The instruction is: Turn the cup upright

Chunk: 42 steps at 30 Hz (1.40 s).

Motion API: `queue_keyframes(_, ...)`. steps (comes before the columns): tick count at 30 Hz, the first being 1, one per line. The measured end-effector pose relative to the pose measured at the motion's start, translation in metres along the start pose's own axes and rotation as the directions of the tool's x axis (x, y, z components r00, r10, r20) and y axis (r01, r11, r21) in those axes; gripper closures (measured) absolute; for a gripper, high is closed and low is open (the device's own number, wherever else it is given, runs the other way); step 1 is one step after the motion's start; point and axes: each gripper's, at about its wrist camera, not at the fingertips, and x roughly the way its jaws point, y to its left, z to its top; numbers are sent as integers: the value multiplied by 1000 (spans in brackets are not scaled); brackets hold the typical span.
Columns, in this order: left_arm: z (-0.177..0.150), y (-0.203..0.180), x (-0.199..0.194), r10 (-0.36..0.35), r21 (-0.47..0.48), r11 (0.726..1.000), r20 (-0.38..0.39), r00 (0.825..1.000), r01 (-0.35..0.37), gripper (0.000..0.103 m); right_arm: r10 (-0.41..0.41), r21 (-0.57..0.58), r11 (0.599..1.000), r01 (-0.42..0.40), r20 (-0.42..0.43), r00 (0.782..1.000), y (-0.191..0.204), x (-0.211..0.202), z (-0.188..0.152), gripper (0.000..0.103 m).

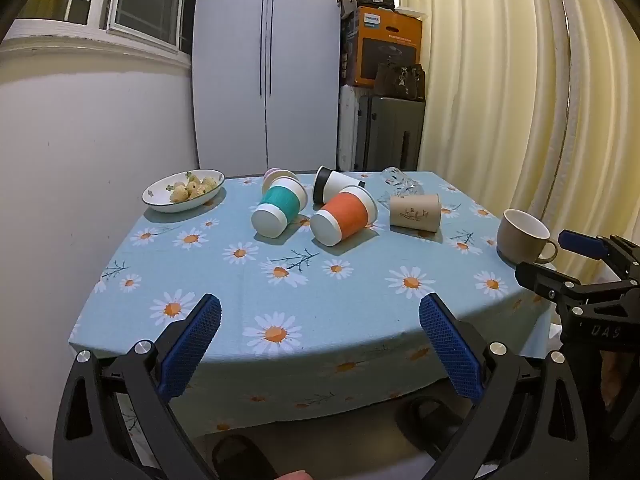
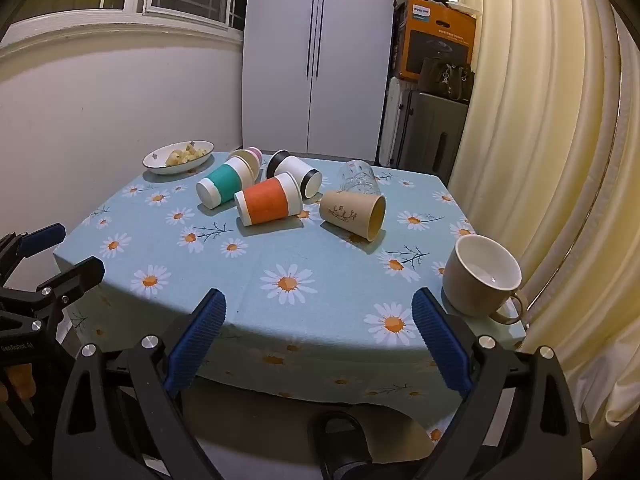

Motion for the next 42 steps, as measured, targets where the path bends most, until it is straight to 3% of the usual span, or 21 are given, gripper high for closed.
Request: queue_keyframes(42, -1, -4, -4, -3, 5, 1000, 2, 1000, 3, 6, 1, -7, 1000, -1, -6, 1000, 3, 2, -2, 10)
